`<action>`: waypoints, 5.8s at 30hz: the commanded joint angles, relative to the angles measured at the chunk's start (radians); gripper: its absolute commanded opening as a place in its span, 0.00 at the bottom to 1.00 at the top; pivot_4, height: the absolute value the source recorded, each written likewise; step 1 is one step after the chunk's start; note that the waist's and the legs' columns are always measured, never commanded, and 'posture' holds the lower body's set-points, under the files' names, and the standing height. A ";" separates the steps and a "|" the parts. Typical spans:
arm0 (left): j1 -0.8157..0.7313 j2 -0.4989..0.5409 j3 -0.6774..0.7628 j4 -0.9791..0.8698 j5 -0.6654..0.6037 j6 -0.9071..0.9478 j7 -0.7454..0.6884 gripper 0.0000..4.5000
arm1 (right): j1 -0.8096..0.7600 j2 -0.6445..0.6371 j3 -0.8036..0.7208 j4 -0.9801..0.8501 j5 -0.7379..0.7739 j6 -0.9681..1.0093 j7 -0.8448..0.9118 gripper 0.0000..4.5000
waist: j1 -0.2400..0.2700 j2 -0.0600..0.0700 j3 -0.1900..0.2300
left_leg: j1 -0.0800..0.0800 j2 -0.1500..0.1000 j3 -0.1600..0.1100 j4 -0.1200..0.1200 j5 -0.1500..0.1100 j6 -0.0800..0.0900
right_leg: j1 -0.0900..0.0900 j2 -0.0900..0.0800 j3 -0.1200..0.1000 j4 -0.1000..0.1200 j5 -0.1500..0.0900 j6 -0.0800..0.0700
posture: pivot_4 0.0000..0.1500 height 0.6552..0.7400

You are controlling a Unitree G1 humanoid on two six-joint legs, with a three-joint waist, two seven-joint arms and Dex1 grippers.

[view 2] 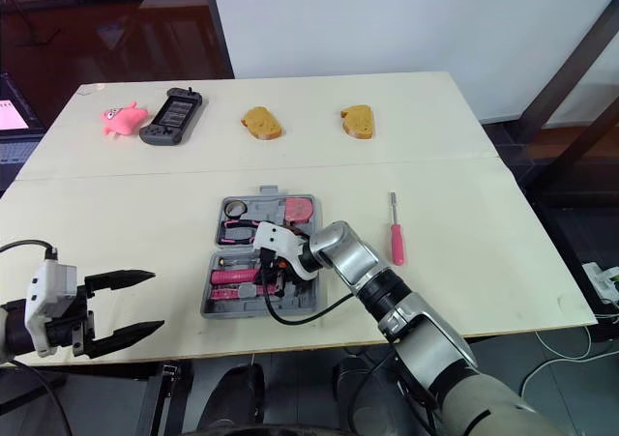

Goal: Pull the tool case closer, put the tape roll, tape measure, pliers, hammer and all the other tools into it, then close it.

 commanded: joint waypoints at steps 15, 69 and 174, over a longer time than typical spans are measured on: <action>-0.132 0.011 0.030 0.144 -0.055 0.092 -0.002 1.00 | 0.138 -0.270 -0.423 -0.475 0.270 -0.077 0.023 0.17 | 0.015 -0.001 0.003 | -0.005 0.000 0.000 0.001 0.000 0.000 | -0.004 0.000 0.000 -0.002 0.001 0.003 | 1.00 1.00; -0.801 0.131 -0.383 0.190 -0.009 0.294 -0.147 1.00 | 0.637 -0.552 -0.997 -1.069 0.632 0.766 -0.762 0.97 | 0.045 0.001 0.005 | -0.005 -0.001 0.003 0.002 0.000 0.000 | -0.003 -0.001 0.003 -0.003 -0.001 0.001 | 1.00 1.00; -0.284 0.037 -0.088 -0.240 -0.097 0.270 0.238 1.00 | -0.294 -0.555 0.248 0.156 -0.686 -1.445 0.062 0.58 | 0.000 0.002 0.017 | -0.003 -0.001 0.006 0.003 -0.001 0.002 | -0.002 -0.002 0.004 -0.003 0.000 0.006 | 1.00 1.00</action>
